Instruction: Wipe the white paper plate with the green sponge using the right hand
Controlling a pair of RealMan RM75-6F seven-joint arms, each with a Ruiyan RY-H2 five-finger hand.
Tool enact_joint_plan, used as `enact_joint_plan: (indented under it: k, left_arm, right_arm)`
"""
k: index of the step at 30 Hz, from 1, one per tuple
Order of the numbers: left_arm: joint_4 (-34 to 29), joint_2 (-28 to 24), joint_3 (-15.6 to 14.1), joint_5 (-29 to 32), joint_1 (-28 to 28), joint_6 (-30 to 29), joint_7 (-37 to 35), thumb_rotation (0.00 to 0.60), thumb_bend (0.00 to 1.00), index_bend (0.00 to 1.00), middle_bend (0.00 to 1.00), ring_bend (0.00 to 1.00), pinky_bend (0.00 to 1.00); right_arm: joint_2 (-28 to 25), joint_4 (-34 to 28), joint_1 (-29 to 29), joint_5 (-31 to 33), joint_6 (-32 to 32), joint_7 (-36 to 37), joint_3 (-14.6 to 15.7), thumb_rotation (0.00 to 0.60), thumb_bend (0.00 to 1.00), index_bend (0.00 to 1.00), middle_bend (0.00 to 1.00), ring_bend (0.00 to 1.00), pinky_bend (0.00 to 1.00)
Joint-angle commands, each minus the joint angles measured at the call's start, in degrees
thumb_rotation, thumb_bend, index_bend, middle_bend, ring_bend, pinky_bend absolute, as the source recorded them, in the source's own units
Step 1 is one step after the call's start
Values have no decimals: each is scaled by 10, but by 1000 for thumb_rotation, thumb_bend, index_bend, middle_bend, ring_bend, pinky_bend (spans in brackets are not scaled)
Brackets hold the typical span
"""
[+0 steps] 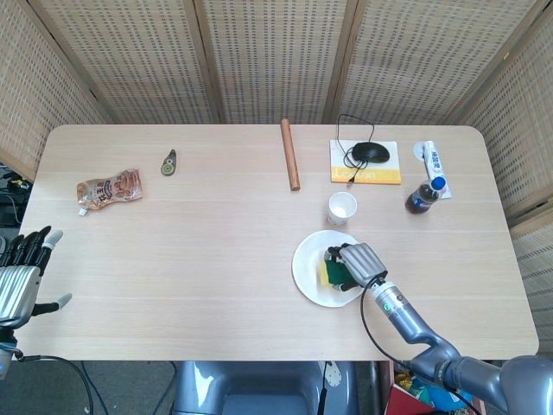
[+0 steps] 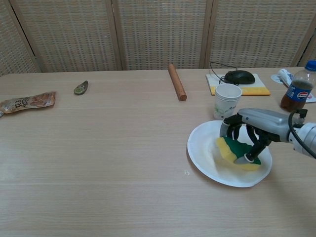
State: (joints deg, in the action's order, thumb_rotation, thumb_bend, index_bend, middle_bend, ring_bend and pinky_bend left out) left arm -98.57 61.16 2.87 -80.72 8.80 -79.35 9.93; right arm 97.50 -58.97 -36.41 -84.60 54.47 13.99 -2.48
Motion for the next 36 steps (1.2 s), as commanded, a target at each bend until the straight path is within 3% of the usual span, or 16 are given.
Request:
enact_joint_plan:
  k: [1, 24, 36]
  left_arm:
    - [0, 0, 0, 0, 0, 0, 0, 600, 0, 0, 0, 0, 0]
    - [0, 0, -3, -6, 0, -2, -3, 600, 0, 0, 0, 0, 0]
    - [-1, -4, -5, -9, -1, -1, -11, 600, 0, 0, 0, 0, 0]
  right_arm:
    - [12, 19, 7, -10, 15, 19, 6, 600, 141, 422, 466, 398, 627]
    - [54, 100, 9, -36, 20, 41, 26, 600, 148, 422, 467, 398, 629]
    - [15, 19, 7, -44, 94, 54, -9, 600, 148, 426, 468, 398, 629]
